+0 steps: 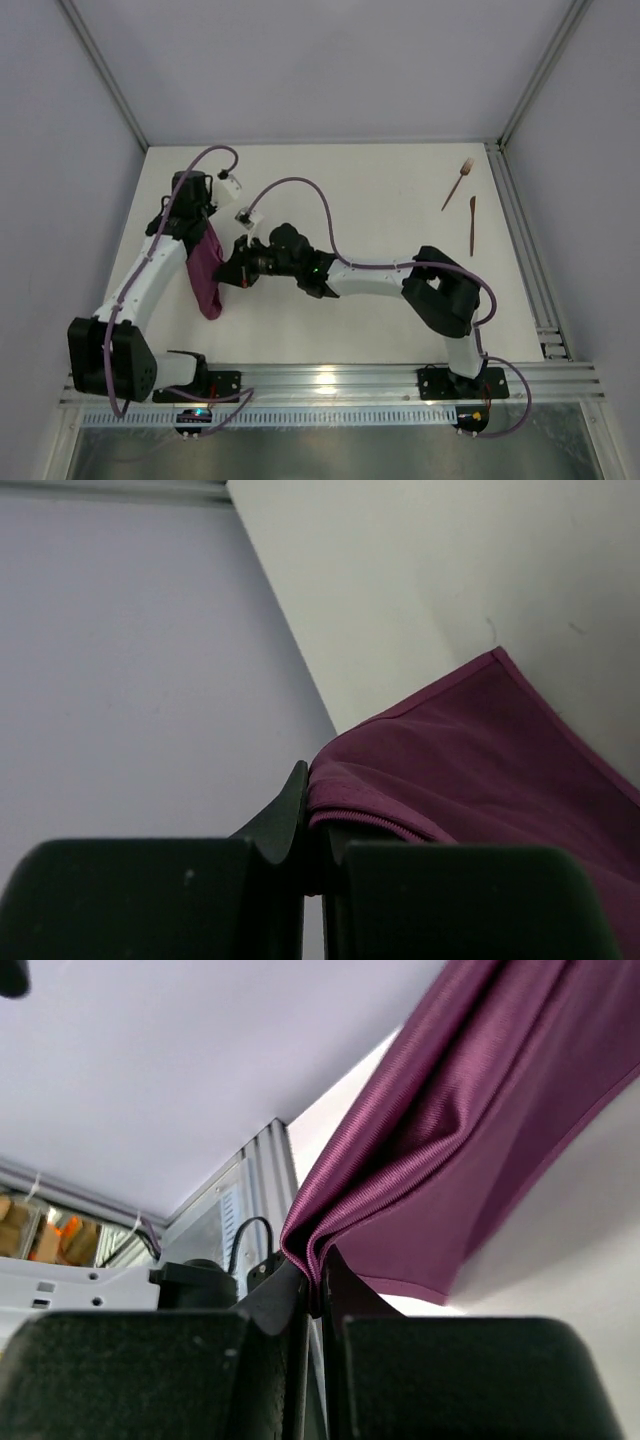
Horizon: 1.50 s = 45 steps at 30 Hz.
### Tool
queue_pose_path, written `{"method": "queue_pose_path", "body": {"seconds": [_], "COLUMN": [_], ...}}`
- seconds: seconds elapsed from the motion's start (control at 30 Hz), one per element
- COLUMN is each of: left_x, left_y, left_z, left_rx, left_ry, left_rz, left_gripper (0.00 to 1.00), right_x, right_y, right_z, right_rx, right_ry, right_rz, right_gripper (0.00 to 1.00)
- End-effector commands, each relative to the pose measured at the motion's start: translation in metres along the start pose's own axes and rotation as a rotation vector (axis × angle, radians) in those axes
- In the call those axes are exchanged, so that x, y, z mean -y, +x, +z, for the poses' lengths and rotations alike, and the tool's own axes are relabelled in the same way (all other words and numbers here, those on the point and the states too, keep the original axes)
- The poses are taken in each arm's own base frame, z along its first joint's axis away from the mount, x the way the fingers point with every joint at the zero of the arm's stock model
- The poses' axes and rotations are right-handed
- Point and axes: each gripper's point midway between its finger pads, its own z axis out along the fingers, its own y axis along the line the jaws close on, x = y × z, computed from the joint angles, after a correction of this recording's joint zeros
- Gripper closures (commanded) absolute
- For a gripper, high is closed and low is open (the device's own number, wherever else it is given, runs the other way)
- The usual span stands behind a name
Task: Fold the napkin into a case and place the utensils inside
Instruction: Turn over the upper triangle folded napkin at the center of the board.
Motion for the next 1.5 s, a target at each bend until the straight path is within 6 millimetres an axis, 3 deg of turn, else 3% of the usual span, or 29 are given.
{"method": "queue_pose_path", "body": {"seconds": [0.0,0.07,0.1,0.17,0.2,0.27,0.3,0.43,0.47,0.53,0.57,0.67,0.77,0.93,1.1,1.23,1.33,1.43,1.47], "left_x": [0.005,0.024,0.041,0.063,0.072,0.104,0.114,0.163,0.171,0.191,0.196,0.214,0.220,0.233,0.240,0.241,0.244,0.247,0.246], "left_y": [-0.056,-0.075,-0.081,-0.110,-0.116,-0.137,-0.142,-0.161,-0.174,-0.176,-0.186,-0.190,-0.194,-0.199,-0.203,-0.212,-0.216,-0.219,-0.220], "left_z": [0.023,0.032,0.044,0.046,0.049,0.056,0.058,0.071,0.068,0.073,0.072,0.080,0.085,0.085,0.085,0.083,0.081,0.078,0.078], "left_rx": [0.129,0.149,0.130,0.164,0.158,0.169,0.169,0.145,0.164,0.140,0.151,0.130,0.122,0.131,0.142,0.160,0.167,0.175,0.178], "left_ry": [-0.005,0.029,0.058,0.085,0.095,0.142,0.159,0.211,0.214,0.241,0.239,0.258,0.257,0.283,0.280,0.276,0.278,0.281,0.278], "left_rz": [0.041,0.075,0.104,0.147,0.165,0.221,0.237,0.331,0.338,0.375,0.381,0.396,0.386,0.379,0.374,0.355,0.356,0.346,0.345], "left_gripper": [1.00,1.00,1.00,1.00,1.00,1.00,1.00,1.00,1.00,1.00,1.00,1.00,1.00,1.00,0.94,0.87,0.74,0.66,0.57], "right_x": [0.015,0.032,0.046,0.059,0.073,0.085,0.096,0.112,0.114,0.118,0.121,0.132,0.138,0.145,0.152,0.152,0.153,0.155,0.154], "right_y": [-0.019,-0.019,-0.002,-0.004,0.016,0.013,0.032,0.053,0.062,0.070,0.078,0.092,0.100,0.117,0.124,0.128,0.134,0.132,0.130], "right_z": [-0.026,-0.039,-0.049,-0.066,-0.080,-0.101,-0.115,-0.143,-0.149,-0.154,-0.162,-0.184,-0.201,-0.213,-0.228,-0.228,-0.232,-0.239,-0.240], "right_rx": [0.125,0.137,0.111,0.147,0.127,0.167,0.140,0.123,0.112,0.101,0.096,0.113,0.109,0.068,0.074,0.057,0.049,0.072,0.074], "right_ry": [0.021,0.063,0.101,0.131,0.169,0.207,0.249,0.325,0.336,0.354,0.374,0.448,0.501,0.524,0.564,0.565,0.581,0.609,0.607], "right_rz": [0.132,0.146,0.164,0.193,0.227,0.260,0.279,0.296,0.310,0.322,0.338,0.363,0.360,0.394,0.403,0.413,0.424,0.423,0.414], "right_gripper": [0.97,0.97,0.97,0.97,0.97,0.97,0.97,0.97,0.97,0.97,0.97,0.97,0.95,0.92,0.90,0.85,0.82,0.71,0.68]}}
